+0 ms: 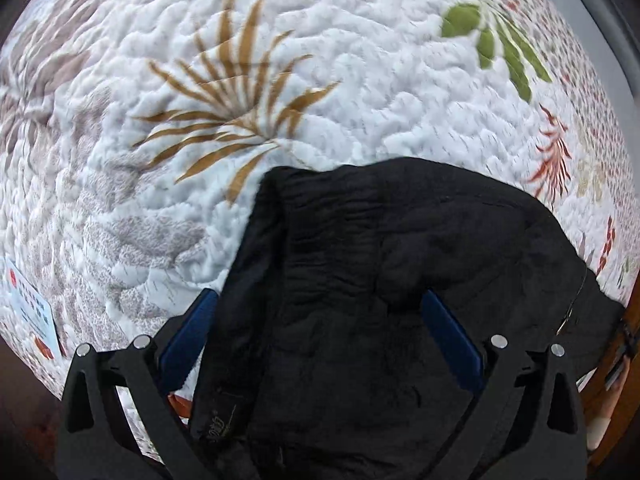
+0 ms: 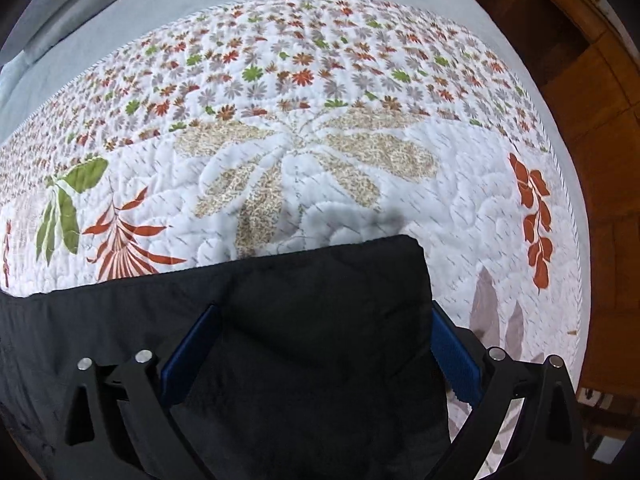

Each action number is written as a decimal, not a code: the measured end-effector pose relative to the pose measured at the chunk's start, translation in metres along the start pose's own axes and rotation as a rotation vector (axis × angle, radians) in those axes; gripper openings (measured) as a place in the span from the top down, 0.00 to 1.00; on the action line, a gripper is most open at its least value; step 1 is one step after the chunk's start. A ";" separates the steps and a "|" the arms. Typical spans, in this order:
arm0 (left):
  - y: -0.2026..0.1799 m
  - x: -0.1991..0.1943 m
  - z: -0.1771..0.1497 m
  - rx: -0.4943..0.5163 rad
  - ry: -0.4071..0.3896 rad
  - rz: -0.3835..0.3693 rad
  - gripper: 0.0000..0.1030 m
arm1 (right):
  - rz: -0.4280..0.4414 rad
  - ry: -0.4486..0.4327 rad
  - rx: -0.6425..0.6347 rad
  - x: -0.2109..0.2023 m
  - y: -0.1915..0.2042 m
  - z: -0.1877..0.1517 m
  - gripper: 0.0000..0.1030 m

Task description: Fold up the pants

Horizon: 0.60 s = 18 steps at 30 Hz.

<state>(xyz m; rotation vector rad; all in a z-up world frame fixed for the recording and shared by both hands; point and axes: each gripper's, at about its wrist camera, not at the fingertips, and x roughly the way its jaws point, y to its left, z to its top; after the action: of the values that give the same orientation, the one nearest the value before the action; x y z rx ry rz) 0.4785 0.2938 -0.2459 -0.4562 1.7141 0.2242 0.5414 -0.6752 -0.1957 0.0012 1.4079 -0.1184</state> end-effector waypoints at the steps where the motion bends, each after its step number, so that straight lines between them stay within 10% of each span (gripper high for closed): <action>1: -0.011 -0.001 0.000 0.022 -0.006 -0.008 0.04 | 0.004 -0.015 0.002 -0.001 0.000 -0.004 0.03; 5: -0.052 -0.001 -0.006 0.122 -0.032 0.047 0.20 | -0.005 -0.043 -0.010 -0.009 0.005 -0.016 0.21; 10: -0.073 -0.008 -0.022 0.133 -0.063 0.005 0.50 | -0.008 -0.058 -0.028 -0.029 0.011 -0.029 0.80; 18: -0.122 -0.030 -0.072 0.254 -0.138 0.054 0.78 | 0.050 -0.182 -0.086 -0.087 0.029 -0.054 0.89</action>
<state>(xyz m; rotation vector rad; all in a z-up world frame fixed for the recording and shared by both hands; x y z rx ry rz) 0.4688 0.1607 -0.1898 -0.2024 1.5949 0.0735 0.4768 -0.6353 -0.1205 -0.0445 1.2287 -0.0164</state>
